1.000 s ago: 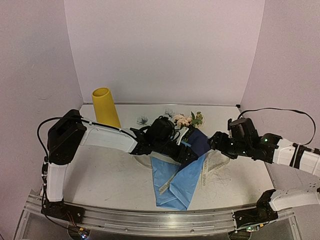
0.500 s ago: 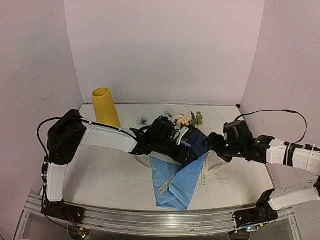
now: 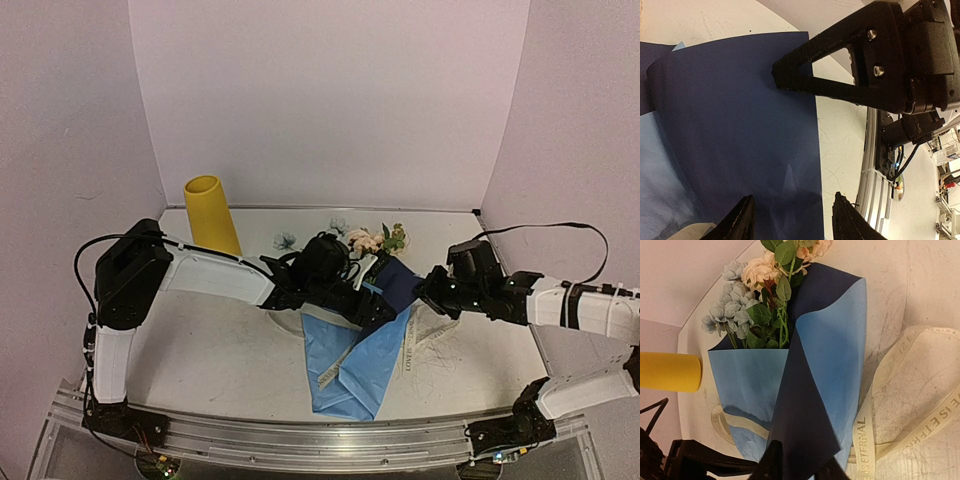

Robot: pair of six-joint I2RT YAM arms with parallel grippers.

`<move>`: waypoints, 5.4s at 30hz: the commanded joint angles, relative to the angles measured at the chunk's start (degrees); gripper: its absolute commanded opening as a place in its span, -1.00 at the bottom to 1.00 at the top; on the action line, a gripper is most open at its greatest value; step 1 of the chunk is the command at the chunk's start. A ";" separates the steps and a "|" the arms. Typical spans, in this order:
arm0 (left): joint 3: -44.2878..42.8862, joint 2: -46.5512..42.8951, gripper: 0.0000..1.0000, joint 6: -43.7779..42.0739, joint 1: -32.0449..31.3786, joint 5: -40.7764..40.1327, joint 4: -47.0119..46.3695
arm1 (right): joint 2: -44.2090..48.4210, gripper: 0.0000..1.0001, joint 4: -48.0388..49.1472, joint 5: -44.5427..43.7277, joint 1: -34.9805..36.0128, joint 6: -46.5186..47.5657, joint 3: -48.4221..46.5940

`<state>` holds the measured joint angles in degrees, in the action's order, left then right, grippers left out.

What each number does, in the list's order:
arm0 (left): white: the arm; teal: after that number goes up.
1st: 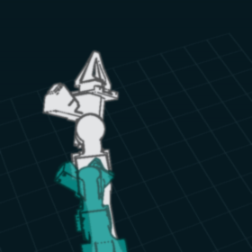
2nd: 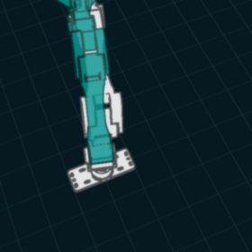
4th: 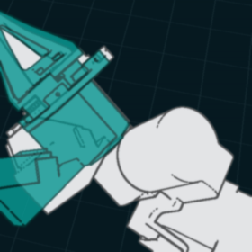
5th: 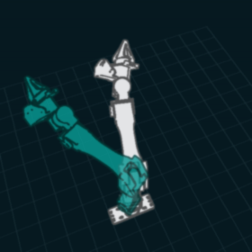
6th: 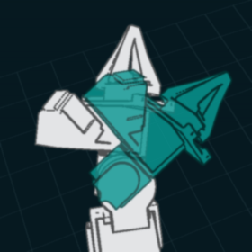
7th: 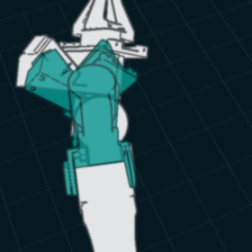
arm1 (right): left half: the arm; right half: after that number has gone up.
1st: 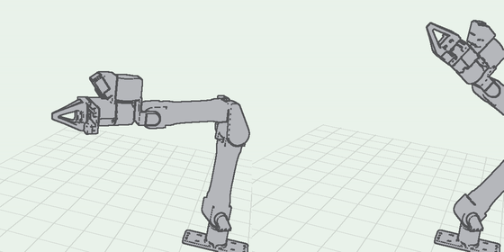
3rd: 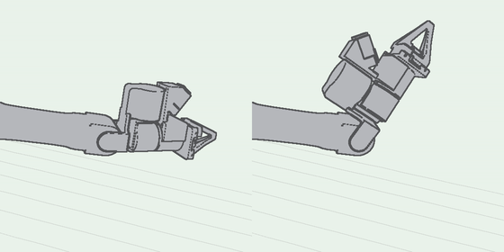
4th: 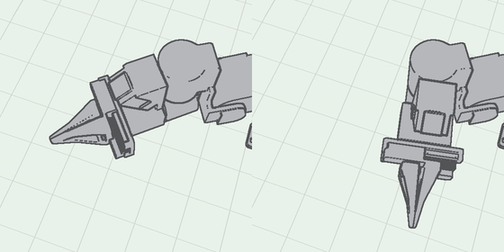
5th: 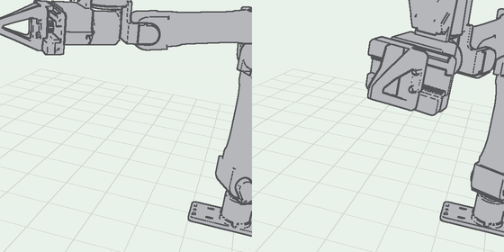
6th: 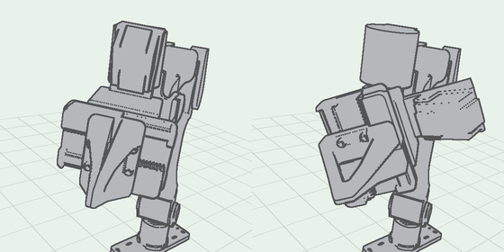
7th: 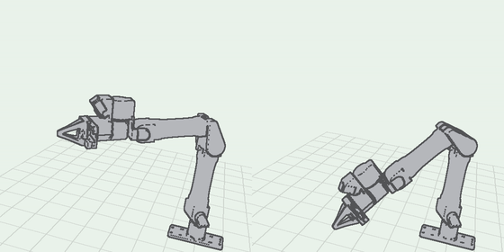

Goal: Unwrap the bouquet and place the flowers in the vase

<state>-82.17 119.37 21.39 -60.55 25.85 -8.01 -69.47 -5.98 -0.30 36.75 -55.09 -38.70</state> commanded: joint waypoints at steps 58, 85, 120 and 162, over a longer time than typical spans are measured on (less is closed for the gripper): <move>-21.01 20.98 -0.38 2.09 -7.29 -5.96 9.73 | 18.72 0.92 -19.36 -0.33 -7.99 10.15 -3.46; -24.96 12.47 0.35 -2.21 -4.47 -33.28 25.01 | -0.84 -1.00 11.19 13.09 -7.87 10.10 10.33; -41.01 26.46 0.65 -15.68 -11.00 -66.52 33.45 | -8.53 -1.00 24.08 15.94 -7.86 6.58 19.80; -0.84 -13.81 0.35 0.52 -4.25 -49.91 27.37 | -24.39 -1.00 28.26 22.66 -7.84 9.72 6.07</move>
<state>-84.93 110.13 20.16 -65.17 -25.52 22.76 -92.38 19.05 21.15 28.91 -44.91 -30.76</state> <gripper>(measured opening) 0.666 0.013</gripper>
